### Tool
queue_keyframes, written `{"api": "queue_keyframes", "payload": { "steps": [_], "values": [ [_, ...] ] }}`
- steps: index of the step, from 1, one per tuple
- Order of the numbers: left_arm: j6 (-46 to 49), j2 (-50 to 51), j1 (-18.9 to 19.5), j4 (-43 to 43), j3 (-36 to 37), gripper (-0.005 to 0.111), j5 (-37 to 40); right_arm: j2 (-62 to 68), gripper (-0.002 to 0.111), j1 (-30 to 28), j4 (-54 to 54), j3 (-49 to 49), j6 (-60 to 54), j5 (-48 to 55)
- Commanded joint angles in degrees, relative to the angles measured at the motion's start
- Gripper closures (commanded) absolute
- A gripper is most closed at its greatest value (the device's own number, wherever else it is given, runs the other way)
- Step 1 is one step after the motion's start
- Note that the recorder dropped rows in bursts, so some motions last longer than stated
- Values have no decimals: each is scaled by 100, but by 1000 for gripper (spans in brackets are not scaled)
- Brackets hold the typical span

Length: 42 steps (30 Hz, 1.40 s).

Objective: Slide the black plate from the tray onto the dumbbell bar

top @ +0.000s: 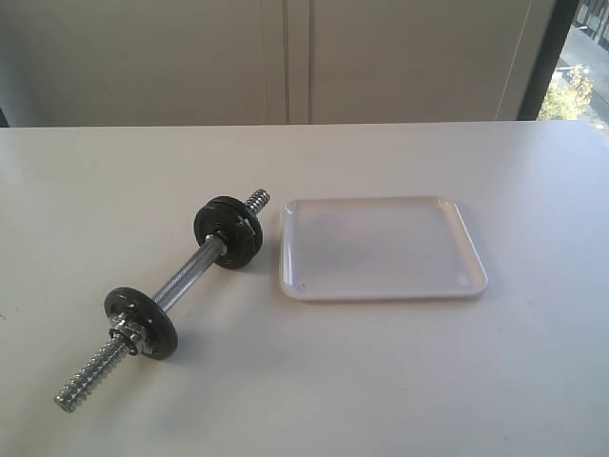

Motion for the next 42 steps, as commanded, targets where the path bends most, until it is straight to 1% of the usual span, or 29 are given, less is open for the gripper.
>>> {"api": "queue_keyframes", "payload": {
  "steps": [1, 20, 24, 33, 36, 38, 42],
  "values": [
    [-53, -30, 16, -70, 20, 107, -10, -31, 108, 12, -43, 28, 12, -56],
    [-53, -30, 59, -70, 20, 107, -10, -31, 108, 12, -43, 28, 12, -56],
    [-343, -30, 61, -70, 20, 107, 46, -31, 108, 12, -43, 28, 12, -56],
    [-352, -30, 61, -98, 20, 107, 16, -31, 108, 12, -43, 28, 12, -56],
    [-759, -30, 61, -108, 20, 107, 32, -31, 108, 12, -43, 28, 12, -56],
    [-941, -30, 61, -51, 20, 107, 32, -31, 108, 12, -43, 28, 12, -56],
    [-951, -30, 61, 266, 20, 107, 32, -31, 108, 12, -43, 28, 12, -56]
  ]
}}
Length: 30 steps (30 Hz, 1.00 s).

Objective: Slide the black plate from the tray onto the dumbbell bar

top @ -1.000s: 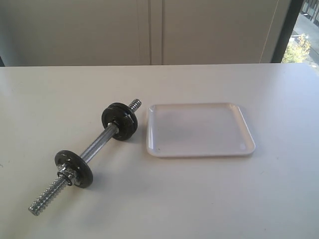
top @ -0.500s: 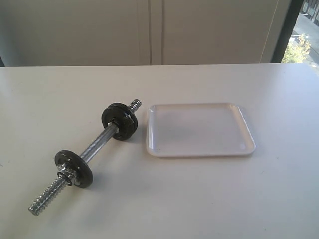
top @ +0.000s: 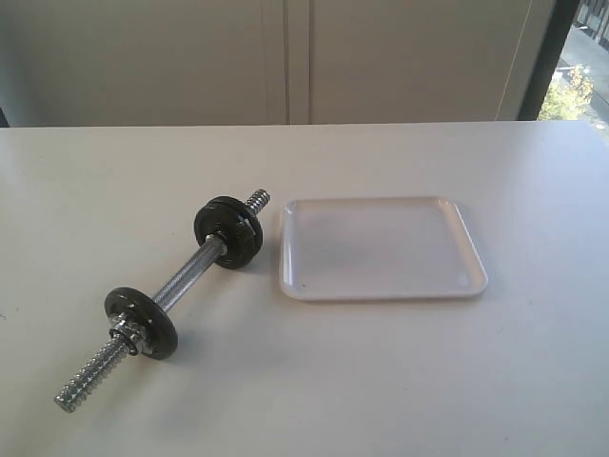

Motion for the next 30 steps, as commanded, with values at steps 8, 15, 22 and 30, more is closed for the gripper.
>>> {"api": "queue_keyframes", "payload": {
  "steps": [8, 15, 22, 30],
  "values": [
    [-96, -30, -7, 232, 20, 107, 22, -31, 108, 12, -43, 28, 7, -56],
    [-96, -30, -7, 232, 20, 107, 22, -31, 108, 12, -43, 28, 111, -56],
    [-96, -30, -7, 232, 20, 107, 22, -31, 108, 12, -43, 28, 111, -56],
    [-94, -30, -7, 232, 20, 107, 22, -31, 108, 12, -43, 28, 111, -56]
  ]
}}
